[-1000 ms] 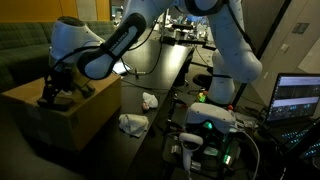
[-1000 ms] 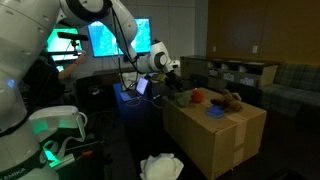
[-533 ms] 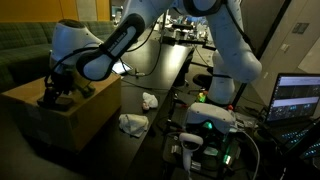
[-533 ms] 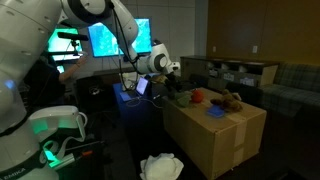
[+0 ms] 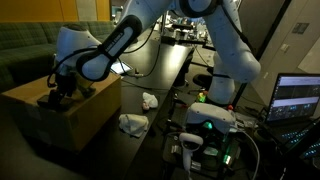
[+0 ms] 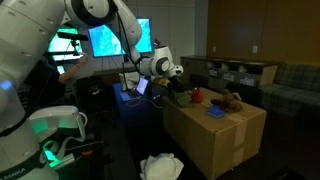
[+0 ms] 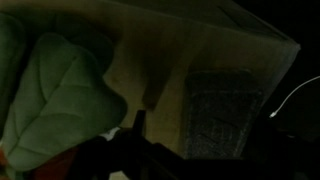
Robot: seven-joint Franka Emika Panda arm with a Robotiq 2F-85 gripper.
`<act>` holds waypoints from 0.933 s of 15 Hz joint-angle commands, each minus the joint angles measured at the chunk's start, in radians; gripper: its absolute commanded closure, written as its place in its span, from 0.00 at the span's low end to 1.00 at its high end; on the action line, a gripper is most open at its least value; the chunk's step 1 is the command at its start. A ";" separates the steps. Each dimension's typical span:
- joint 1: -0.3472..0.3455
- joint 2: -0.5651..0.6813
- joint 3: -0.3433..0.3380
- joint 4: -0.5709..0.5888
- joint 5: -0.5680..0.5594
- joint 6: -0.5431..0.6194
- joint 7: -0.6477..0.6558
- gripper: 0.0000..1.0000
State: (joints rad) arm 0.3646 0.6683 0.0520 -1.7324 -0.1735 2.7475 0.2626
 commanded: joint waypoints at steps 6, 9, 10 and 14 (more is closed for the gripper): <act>-0.038 0.019 0.038 0.032 0.041 -0.004 -0.089 0.46; -0.029 0.013 0.030 0.033 0.034 -0.003 -0.086 0.69; -0.029 0.006 0.032 0.028 0.034 -0.006 -0.087 0.69; -0.017 -0.029 0.030 0.000 0.026 -0.021 -0.086 0.69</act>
State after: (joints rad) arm 0.3412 0.6760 0.0735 -1.7152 -0.1614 2.7460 0.2012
